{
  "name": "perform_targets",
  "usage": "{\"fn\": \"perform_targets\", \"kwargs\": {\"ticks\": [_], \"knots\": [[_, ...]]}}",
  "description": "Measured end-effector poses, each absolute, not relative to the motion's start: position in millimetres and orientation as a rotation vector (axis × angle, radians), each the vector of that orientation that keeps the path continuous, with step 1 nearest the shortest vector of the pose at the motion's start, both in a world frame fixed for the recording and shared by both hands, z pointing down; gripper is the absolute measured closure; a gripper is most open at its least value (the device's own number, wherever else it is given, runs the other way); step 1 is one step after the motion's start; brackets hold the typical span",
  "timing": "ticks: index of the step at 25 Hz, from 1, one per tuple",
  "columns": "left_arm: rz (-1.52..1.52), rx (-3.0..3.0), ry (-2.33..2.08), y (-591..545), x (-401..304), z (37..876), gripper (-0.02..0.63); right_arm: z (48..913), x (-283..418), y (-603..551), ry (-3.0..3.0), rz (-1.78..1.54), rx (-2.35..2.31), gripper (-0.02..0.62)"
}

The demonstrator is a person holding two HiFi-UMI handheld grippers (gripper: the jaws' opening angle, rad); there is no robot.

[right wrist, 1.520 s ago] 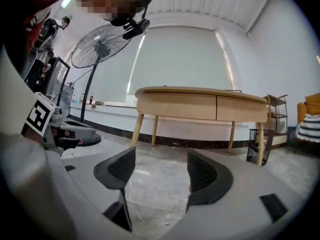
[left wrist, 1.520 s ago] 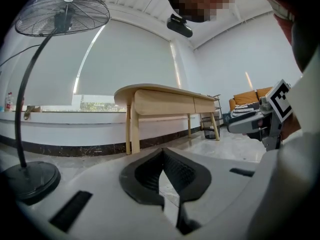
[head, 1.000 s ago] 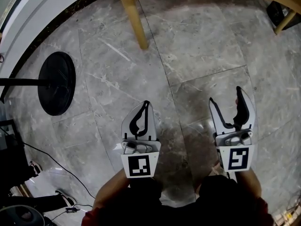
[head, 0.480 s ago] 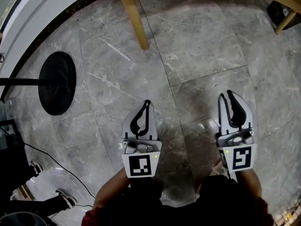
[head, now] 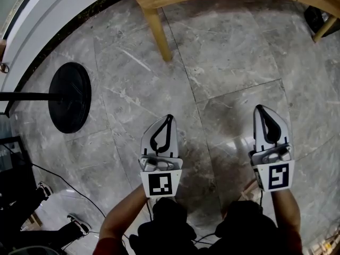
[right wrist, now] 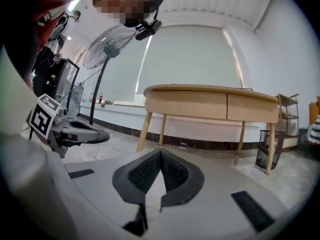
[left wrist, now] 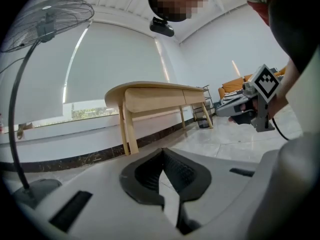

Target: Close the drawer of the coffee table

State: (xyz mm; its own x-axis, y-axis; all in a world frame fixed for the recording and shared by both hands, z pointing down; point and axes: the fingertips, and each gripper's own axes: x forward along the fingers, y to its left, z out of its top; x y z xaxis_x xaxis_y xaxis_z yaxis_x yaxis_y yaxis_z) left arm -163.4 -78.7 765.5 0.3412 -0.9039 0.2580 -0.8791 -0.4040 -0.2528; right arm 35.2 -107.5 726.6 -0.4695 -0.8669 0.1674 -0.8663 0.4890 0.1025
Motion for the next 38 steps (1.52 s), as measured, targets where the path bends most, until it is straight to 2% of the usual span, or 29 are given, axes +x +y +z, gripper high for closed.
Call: {"fn": "perform_targets", "kwargs": {"ticks": [3, 8, 15, 20, 26, 33, 38], "knots": [[-0.518, -2.556, 1.672, -77.4, -163.6, 736.0, 0.598, 702.7, 40.3, -108.1, -2.494, 0.065, 1.509, 0.598], [-0.545, -2.567, 1.650, -81.7, -154.4, 640.2, 0.598, 620.7, 53.2, -99.8, -2.443, 0.189, 1.533, 0.598], [-0.547, -2.556, 1.810, -71.4, -146.6, 463.1, 0.598, 444.2, 67.5, -82.8, -2.395, 0.203, 1.583, 0.598], [-0.701, -2.498, 1.758, -52.3, -145.2, 327.8, 0.598, 320.9, 67.4, -59.0, -2.339, 0.302, 1.532, 0.598], [-0.527, -2.475, 1.841, -52.3, -144.7, 157.7, 0.598, 176.0, 59.1, -57.1, -2.384, 0.334, 1.496, 0.598], [-0.361, -2.509, 1.928, -40.8, -155.0, 17.4, 0.598, 28.9, 59.8, -58.8, -2.408, 0.285, 1.611, 0.598], [-0.268, -2.469, 1.832, -58.1, -156.6, -74.4, 0.598, -75.6, 69.2, -72.0, -2.445, 0.114, 1.730, 0.598]]}}
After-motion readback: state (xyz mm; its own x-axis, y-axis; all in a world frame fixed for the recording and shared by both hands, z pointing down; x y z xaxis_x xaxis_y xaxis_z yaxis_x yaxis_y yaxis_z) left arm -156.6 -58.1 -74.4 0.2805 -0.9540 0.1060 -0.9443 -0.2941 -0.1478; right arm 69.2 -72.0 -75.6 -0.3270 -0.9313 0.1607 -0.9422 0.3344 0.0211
